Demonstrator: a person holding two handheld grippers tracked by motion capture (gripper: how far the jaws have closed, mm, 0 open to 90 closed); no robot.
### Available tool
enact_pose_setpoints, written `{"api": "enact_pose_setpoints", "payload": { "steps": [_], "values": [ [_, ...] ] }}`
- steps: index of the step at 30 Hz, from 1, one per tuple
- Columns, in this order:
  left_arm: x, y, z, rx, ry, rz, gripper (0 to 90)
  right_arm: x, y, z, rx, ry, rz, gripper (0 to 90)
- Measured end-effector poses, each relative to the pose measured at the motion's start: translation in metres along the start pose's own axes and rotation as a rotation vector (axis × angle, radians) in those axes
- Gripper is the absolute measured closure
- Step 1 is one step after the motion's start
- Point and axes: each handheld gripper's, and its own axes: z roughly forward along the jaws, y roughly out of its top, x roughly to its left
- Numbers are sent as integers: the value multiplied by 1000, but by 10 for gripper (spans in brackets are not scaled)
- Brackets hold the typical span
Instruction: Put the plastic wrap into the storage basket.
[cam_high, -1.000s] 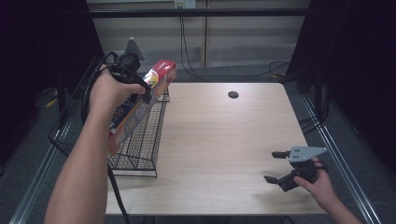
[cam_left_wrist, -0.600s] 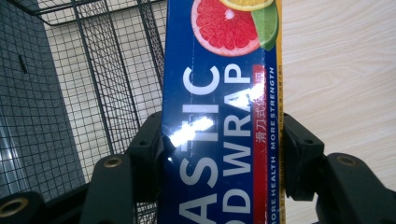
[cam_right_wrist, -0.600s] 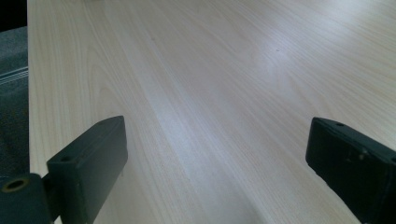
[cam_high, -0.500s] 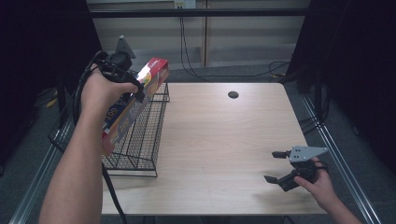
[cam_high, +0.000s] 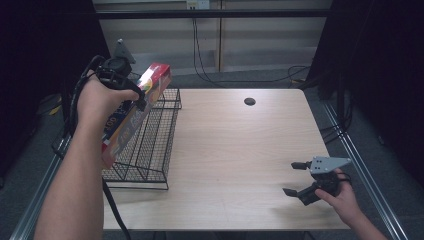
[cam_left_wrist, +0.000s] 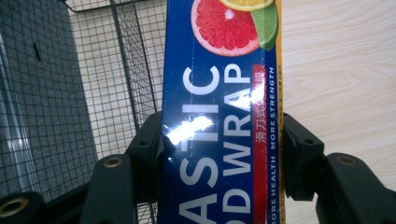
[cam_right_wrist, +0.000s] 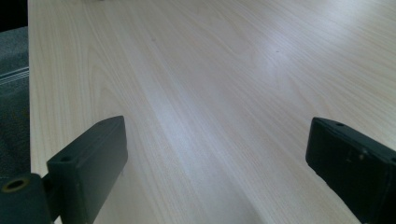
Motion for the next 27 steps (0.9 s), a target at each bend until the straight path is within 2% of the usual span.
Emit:
{"api": "enact_pose_setpoints", "payload": {
  "steps": [9,23,26,27],
  "values": [
    [13,-6,2,8,16,-38,436,0,0,0,1,0,-1,53],
    [36,-15,5,0,68,-108,435,1,0,1,-1,-6,-2,53],
    [38,-17,6,-4,63,-131,435,1,0,1,-2,-6,-1,53],
    [40,-17,7,-3,68,-126,435,1,0,1,-1,-6,0,53]
  ]
}}
